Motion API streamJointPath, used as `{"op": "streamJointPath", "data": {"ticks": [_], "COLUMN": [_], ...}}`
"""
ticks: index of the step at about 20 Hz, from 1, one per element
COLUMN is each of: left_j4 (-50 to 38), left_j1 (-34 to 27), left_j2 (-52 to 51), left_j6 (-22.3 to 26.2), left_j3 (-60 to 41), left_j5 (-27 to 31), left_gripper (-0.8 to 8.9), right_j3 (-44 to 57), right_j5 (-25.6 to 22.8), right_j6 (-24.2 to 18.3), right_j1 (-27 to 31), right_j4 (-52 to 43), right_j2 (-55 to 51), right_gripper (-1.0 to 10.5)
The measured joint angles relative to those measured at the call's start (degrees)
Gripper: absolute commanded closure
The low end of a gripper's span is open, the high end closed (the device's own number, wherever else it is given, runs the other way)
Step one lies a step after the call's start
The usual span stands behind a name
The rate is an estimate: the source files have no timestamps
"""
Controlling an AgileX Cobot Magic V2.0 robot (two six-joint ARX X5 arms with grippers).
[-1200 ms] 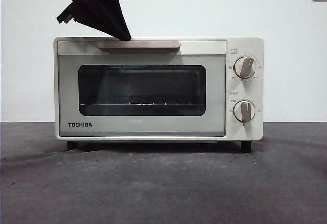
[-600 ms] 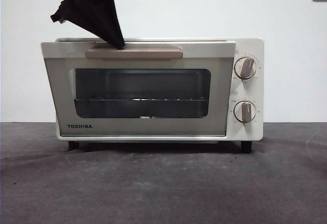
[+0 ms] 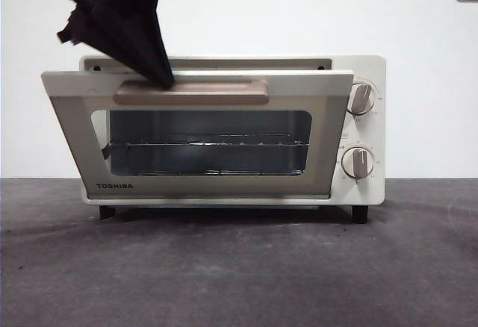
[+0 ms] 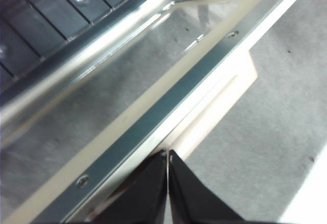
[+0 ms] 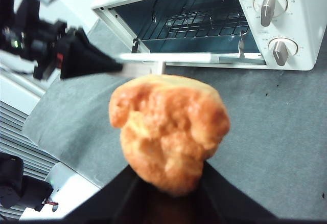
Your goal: The left arm flap open the oven, the right arm pick bread and place it into oven, the left arm flap close the oven
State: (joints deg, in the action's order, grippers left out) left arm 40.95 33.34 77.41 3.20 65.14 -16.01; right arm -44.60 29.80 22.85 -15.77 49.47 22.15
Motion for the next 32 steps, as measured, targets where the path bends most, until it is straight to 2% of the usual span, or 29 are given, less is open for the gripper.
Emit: {"op": "streamJointPath", "data": {"ticks": [4,7,20,26,29,32], "left_j4": [-4.5,-7.28,-20.06,-20.2,-19.69,-15.69], "left_j1": [1.57,3.23,10.34,13.05,14.38,14.45], "left_j2": [-3.52,-6.16,-8.87,-9.64,-14.53,-22.36], "left_j6": [-3.54,-6.16,-14.29,-16.92,-17.97,-18.4], "left_j3": [-9.33,-14.78,-23.85,-25.49,-25.49,-25.14], "left_j5": [-0.17,2.95,9.7,9.97,9.94,9.97], "left_gripper": [8.03,8.03,8.03,8.03,8.03,8.03], "right_j3": [0.0,0.0,0.0,0.0,0.0,0.0], "right_j5": [0.0,0.0,-1.31,-1.31,-1.07,2.21], "right_j6": [-0.02,-0.02,-0.04,-0.04,-0.02,0.13], "right_j1": [0.0,0.0,0.0,0.0,0.0,0.0], "right_j4": [0.0,0.0,0.0,0.0,-0.17,-3.21], "right_j2": [0.0,0.0,0.0,0.0,0.2,2.84], "right_gripper": [8.5,8.5,8.5,8.5,8.5,8.7]}}
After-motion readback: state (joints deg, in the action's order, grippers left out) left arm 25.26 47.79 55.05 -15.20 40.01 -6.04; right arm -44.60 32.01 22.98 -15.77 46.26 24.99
